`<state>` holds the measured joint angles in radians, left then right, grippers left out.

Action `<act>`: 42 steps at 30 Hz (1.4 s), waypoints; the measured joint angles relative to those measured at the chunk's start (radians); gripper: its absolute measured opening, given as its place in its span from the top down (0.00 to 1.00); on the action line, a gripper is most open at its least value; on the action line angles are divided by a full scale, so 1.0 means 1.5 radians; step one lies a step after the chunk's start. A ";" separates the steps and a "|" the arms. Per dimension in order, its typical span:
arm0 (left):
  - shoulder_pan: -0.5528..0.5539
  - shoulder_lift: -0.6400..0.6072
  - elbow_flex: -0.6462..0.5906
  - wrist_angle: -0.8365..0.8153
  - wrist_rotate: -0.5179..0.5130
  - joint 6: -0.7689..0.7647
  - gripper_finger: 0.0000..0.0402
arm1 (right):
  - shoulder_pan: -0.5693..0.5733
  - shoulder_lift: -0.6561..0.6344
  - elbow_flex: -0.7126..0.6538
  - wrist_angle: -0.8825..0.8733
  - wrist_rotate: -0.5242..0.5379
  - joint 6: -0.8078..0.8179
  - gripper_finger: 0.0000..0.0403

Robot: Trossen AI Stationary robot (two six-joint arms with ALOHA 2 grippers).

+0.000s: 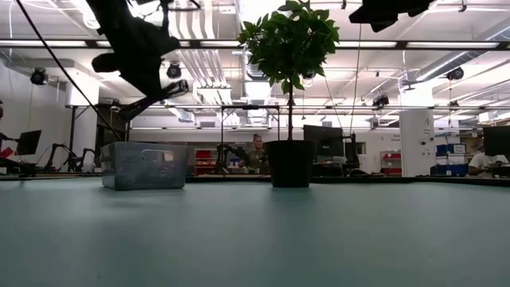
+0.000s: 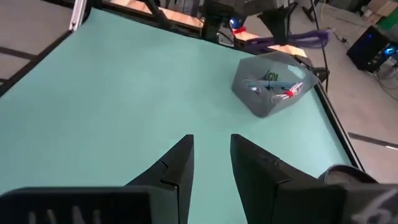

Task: Pick and place USB-C Cables
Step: Put the purple charger cable into the gray bin

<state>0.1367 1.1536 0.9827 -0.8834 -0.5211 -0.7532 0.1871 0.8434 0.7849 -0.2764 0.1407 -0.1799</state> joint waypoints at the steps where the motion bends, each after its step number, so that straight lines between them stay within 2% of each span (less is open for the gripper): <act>1: 0.010 0.008 0.004 -0.005 0.017 0.000 0.96 | 0.000 -0.001 0.000 -0.003 0.000 0.000 0.77; 6: 0.065 0.047 0.044 -0.081 0.104 0.016 0.96 | 0.000 -0.002 -0.001 -0.031 0.001 0.005 0.79; 10: 0.088 0.080 0.085 -0.164 0.116 0.065 0.96 | 0.000 -0.002 -0.001 -0.047 0.001 0.006 0.81; 16: 0.092 0.113 0.116 -0.179 0.121 0.375 0.96 | 0.000 -0.002 -0.001 -0.048 0.001 0.004 0.83; 25: 0.100 0.136 0.113 -0.196 0.124 1.054 0.94 | 0.000 -0.002 -0.001 -0.048 0.001 0.008 0.83; 29: 0.132 0.139 0.113 -0.176 0.117 1.178 0.94 | 0.000 -0.002 -0.001 -0.047 0.001 0.008 0.83; 35: 0.159 0.135 0.093 -0.185 0.053 1.445 0.94 | 0.000 -0.002 -0.001 -0.047 0.001 0.015 0.83; 39: 0.170 0.135 0.069 -0.158 0.054 1.467 0.94 | 0.000 -0.002 -0.001 -0.047 0.001 0.020 0.83; 42: 0.176 0.135 0.054 -0.137 0.094 1.468 0.94 | 0.000 -0.002 -0.001 -0.047 0.001 0.020 0.83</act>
<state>0.4012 1.3559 1.0633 -1.0884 -0.3807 1.4483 0.1871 0.8402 0.7830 -0.3463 0.1417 -0.1503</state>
